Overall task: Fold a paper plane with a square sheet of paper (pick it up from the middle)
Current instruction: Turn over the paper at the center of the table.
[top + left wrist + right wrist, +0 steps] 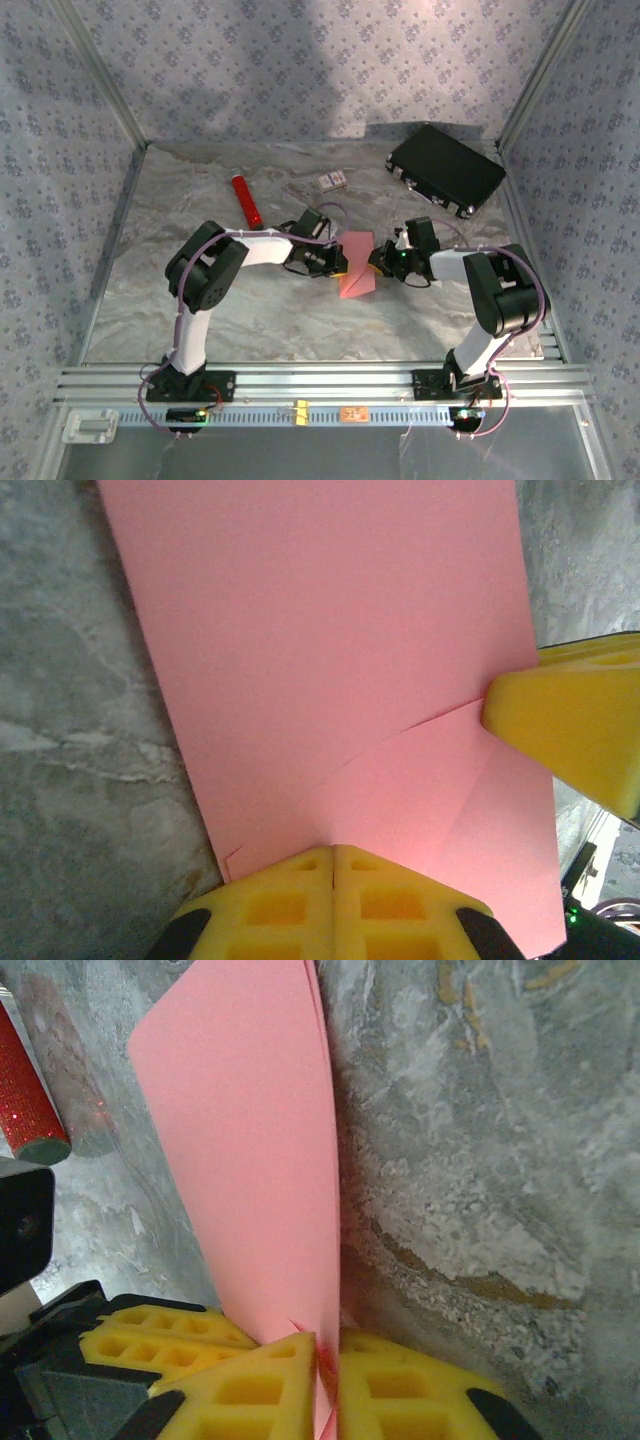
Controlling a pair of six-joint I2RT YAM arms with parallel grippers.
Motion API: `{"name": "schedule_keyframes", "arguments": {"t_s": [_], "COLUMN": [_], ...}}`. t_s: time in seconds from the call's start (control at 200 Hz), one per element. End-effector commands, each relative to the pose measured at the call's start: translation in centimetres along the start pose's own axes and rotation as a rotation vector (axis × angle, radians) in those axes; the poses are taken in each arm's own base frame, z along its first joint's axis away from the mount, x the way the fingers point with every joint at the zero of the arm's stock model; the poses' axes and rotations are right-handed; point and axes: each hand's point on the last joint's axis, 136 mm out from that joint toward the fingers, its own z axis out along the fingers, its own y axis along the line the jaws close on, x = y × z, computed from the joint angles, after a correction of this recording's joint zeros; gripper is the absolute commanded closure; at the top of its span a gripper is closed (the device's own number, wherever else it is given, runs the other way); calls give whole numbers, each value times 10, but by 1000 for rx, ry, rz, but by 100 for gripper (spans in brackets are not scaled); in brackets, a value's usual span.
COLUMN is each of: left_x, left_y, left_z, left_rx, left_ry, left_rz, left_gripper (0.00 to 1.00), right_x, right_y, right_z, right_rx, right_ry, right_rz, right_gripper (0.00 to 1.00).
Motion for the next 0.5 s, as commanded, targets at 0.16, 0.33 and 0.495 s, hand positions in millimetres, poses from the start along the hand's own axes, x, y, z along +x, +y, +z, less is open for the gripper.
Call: {"name": "schedule_keyframes", "arguments": {"t_s": [0.16,0.33,0.495], "left_x": [4,-3,-8], "left_y": [-8,-17,-17], "left_z": [-20,-42,-66], "left_rx": [-5,-8,-39], "left_ry": [-66,-159,-255], "left_rz": [-1,28,44], "left_gripper": [88,77,70], "right_x": [0,-3,-4], "right_y": [4,13,20], "right_z": [-8,-20,-36], "right_rx": [-14,10,90], "right_ry": [1,-15,-29], "right_rz": [-33,-93,-180], "right_gripper": [93,94,93]}}
